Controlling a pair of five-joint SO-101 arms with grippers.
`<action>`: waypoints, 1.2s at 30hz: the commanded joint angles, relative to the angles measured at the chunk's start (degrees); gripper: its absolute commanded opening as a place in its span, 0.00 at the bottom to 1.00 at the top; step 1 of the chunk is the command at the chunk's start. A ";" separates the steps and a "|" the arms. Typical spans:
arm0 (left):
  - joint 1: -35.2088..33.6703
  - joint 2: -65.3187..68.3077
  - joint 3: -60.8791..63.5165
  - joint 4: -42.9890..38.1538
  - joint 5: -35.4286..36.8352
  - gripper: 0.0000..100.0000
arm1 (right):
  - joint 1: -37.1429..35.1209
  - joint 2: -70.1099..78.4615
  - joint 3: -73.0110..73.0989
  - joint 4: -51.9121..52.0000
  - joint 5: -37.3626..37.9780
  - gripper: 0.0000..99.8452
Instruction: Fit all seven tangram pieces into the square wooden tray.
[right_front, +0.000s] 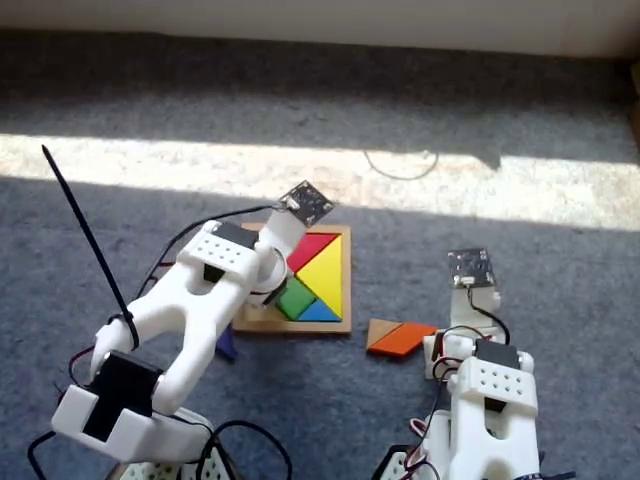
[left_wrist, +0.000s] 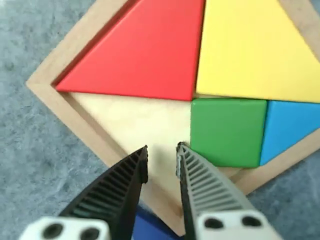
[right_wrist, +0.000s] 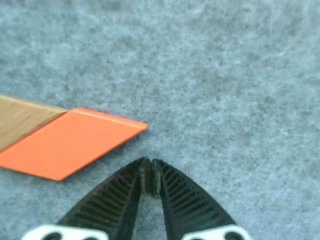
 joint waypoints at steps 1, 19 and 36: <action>3.91 -1.98 -0.22 -1.67 -0.26 0.11 | 0.75 -0.04 0.22 -1.98 -0.18 0.00; 1.80 -23.96 -7.87 16.35 -0.09 0.12 | 0.84 -0.04 0.13 -1.98 -0.35 0.00; 15.43 -15.25 -8.04 10.90 6.59 0.28 | 22.11 -0.13 -2.68 -7.25 -12.48 0.00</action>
